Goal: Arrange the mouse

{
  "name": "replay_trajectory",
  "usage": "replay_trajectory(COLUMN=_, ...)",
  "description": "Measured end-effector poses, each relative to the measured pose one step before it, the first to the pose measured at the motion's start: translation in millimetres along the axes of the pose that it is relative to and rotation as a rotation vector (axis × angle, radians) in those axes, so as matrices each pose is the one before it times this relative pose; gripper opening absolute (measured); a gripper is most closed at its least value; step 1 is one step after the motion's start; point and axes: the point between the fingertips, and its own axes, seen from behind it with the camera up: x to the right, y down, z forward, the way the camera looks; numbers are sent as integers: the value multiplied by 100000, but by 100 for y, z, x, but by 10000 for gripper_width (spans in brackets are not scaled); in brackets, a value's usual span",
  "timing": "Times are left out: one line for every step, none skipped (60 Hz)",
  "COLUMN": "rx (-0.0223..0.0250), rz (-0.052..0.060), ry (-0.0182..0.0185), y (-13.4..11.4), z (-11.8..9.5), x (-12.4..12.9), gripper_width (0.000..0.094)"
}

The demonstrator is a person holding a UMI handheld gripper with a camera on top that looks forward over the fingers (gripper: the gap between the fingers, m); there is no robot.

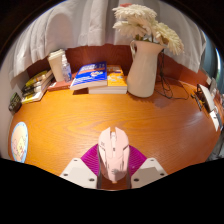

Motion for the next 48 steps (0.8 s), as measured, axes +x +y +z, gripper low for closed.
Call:
replay_trajectory(rx=712, rz=950, ry=391, y=-583, z=-397, x=-55, gripper_width=335)
replay_trajectory(rx=1058, rz=727, ry=357, y=-692, z=-432, x=-80, gripper_width=335)
replay_trajectory(rx=1126, rz=192, ry=319, y=-730, z=-482, x=-141, gripper_width=335)
replay_trajectory(rx=1370, rz=-82, ry=501, y=-850, z=-553, x=-115, gripper_width=336)
replay_trajectory(rx=1702, rz=-158, ry=743, y=-962, z=-597, x=-106, gripper_width=336)
replay_trajectory(rx=1659, rz=-48, ry=755, y=-1040, z=-645, x=-120, gripper_width=339)
replay_trajectory(rx=2113, rz=4, ry=783, y=-1140, z=-683, x=-175, gripper_width=338)
replay_trajectory(rx=2185, rz=292, ry=490, y=-1121, z=-656, x=-246, gripper_width=339)
replay_trajectory(rx=2178, rz=207, ry=286, y=-1206, z=-693, x=-333, gripper_width=338)
replay_trajectory(rx=2073, rz=153, ry=28, y=-1194, z=-710, x=-404, gripper_width=338)
replay_trajectory(rx=2061, rz=172, ry=-63, y=-1232, z=-711, x=-459, gripper_width=338)
replay_trajectory(rx=2289, rz=194, ry=-72, y=-1307, z=-719, x=-480, gripper_width=338)
replay_trajectory(rx=2831, rz=155, ry=59, y=-1326, z=-665, x=-488, gripper_width=337)
replay_trajectory(rx=2308, rz=15, ry=166, y=-1391, z=-774, x=-479, gripper_width=339)
replay_trajectory(rx=2377, rz=-93, ry=113, y=-1298, z=-730, x=-498, gripper_width=339)
replay_trajectory(rx=2026, rz=-155, ry=-13, y=-1250, z=-635, x=-485, gripper_width=339)
replay_trajectory(rx=2268, rz=-98, ry=64, y=-1246, z=-681, x=-561, gripper_width=339)
replay_trajectory(rx=2218, rz=27, ry=-34, y=-1214, z=-666, x=-652, gripper_width=339)
replay_trajectory(rx=2117, rz=146, ry=-215, y=-1189, z=-684, x=-698, gripper_width=338)
replay_trajectory(rx=1977, rz=288, ry=-357, y=-1123, z=-653, x=-775, gripper_width=339)
replay_trajectory(rx=1815, rz=560, ry=-554, y=-1078, z=-655, x=-844, gripper_width=340)
replay_trajectory(rx=1766, rz=741, ry=-631, y=-1050, z=-598, x=-910, gripper_width=340)
replay_trajectory(rx=2264, rz=765, ry=-391, y=-971, z=-615, x=-1064, gripper_width=341)
replay_trajectory(rx=816, rz=365, ry=-1192, y=-1031, z=-547, x=-953, gripper_width=340)
replay_trajectory(rx=1397, rz=188, ry=-1087, y=-795, z=-473, x=-1042, gripper_width=341)
replay_trajectory(rx=1273, rz=2, ry=-1078, y=-738, z=-399, x=-1077, gripper_width=341)
replay_trajectory(rx=1202, rz=-8, ry=-951, y=-654, z=-367, x=-1089, gripper_width=341)
replay_trajectory(rx=1172, rz=52, ry=-901, y=-582, z=-333, x=-1081, gripper_width=341)
replay_trajectory(rx=1060, rz=106, ry=-913, y=-480, z=-290, x=-1129, gripper_width=341)
replay_trajectory(rx=869, rz=45, ry=-1083, y=-351, z=-183, x=-1207, gripper_width=341)
replay_trajectory(rx=493, rz=-118, ry=-1313, y=-175, z=-163, x=-1266, gripper_width=340)
replay_trajectory(rx=564, rz=-168, ry=-1049, y=66, z=-42, x=-1389, gripper_width=341)
replay_trajectory(rx=-129, rz=-234, ry=-1124, y=91, z=21, x=-1237, gripper_width=340)
replay_trajectory(rx=-293, rz=-136, ry=-1235, y=258, z=83, x=-1192, gripper_width=339)
replay_trajectory(rx=-561, rz=-123, ry=-1134, y=401, z=134, x=-1128, gripper_width=338)
replay_trajectory(rx=-900, rz=-170, ry=-1018, y=539, z=171, x=-1139, gripper_width=337)
replay_trajectory(rx=-1276, rz=-309, ry=-1060, y=697, z=225, x=-1130, gripper_width=337)
replay_trajectory(rx=-1539, rz=-385, ry=-1101, y=796, z=273, x=-1131, gripper_width=337)
replay_trajectory(rx=-1559, rz=-275, ry=-1012, y=888, z=302, x=-1065, gripper_width=336)
replay_trajectory(rx=-386, rz=-146, ry=-1022, y=1193, z=402, x=-1032, gripper_width=336)
replay_trajectory(rx=-1952, rz=-65, ry=-339, y=869, z=512, x=-1062, gripper_width=336)
replay_trajectory(rx=-1891, rz=-221, ry=-681, y=1101, z=487, x=-937, gripper_width=335)
replay_trajectory(rx=-2163, rz=-510, ry=-600, y=1293, z=571, x=-873, gripper_width=335)
replay_trajectory(rx=-2493, rz=-532, ry=-478, y=1349, z=597, x=-796, gripper_width=334)
replay_trajectory(rx=-2639, rz=-465, ry=-304, y=1388, z=623, x=-720, gripper_width=334)
replay_trajectory(rx=-2663, rz=-233, ry=-221, y=1405, z=646, x=-674, gripper_width=334)
replay_trajectory(rx=-2617, rz=-137, ry=-228, y=1417, z=669, x=-683, gripper_width=335)
replay_trajectory(rx=-2192, rz=-236, ry=-638, y=1556, z=689, x=-548, gripper_width=335)
